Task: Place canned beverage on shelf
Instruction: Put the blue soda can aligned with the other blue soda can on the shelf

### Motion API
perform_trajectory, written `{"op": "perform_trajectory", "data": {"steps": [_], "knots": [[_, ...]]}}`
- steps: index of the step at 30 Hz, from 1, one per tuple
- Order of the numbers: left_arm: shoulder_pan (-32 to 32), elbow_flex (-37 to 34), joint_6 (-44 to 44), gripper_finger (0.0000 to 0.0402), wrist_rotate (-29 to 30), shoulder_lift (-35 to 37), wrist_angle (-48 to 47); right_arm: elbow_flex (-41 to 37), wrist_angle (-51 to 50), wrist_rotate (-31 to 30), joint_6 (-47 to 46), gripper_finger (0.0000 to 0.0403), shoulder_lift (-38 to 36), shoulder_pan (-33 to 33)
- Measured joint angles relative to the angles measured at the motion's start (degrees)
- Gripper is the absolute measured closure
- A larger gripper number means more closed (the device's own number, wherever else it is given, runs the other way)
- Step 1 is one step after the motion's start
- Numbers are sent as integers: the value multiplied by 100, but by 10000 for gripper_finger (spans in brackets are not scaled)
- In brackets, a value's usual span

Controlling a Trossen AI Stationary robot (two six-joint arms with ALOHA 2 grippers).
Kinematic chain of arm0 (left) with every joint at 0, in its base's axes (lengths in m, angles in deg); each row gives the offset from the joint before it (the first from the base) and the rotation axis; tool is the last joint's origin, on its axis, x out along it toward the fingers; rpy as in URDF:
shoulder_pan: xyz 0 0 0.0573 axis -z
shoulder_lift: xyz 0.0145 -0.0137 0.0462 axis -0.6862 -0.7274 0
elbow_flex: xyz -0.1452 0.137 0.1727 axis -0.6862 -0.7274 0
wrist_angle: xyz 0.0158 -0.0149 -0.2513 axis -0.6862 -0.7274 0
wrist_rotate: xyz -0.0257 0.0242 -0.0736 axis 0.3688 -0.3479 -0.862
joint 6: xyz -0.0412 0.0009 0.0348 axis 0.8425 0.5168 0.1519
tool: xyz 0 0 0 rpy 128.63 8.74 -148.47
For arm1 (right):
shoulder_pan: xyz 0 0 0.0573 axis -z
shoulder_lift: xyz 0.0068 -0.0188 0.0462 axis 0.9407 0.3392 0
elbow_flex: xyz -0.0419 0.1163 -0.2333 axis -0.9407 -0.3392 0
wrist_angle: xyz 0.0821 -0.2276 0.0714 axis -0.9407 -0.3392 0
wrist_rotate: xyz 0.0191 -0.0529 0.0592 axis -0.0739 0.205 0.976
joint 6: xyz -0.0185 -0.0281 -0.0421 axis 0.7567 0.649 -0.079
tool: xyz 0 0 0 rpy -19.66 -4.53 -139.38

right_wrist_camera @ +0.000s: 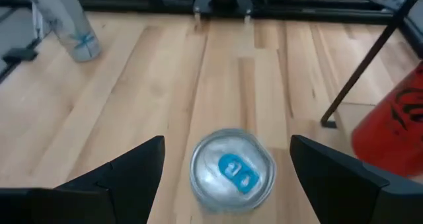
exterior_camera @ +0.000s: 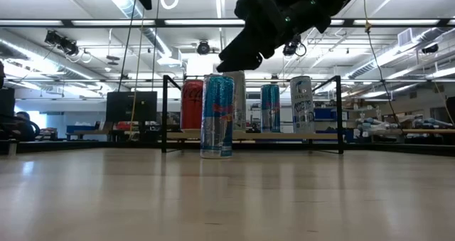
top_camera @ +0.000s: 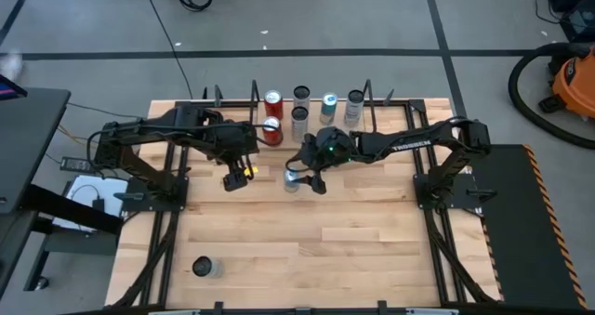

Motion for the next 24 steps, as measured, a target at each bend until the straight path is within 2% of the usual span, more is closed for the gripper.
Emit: {"op": "perform_trajectory", "data": {"steps": [19,24], "knots": [[-2,0,-7,47,-1,0,17,-5,179,-28,123,69,681,-35],[-2,0,-11,47,-2,0,19,1,160,17,118,104,696,-35]]}}
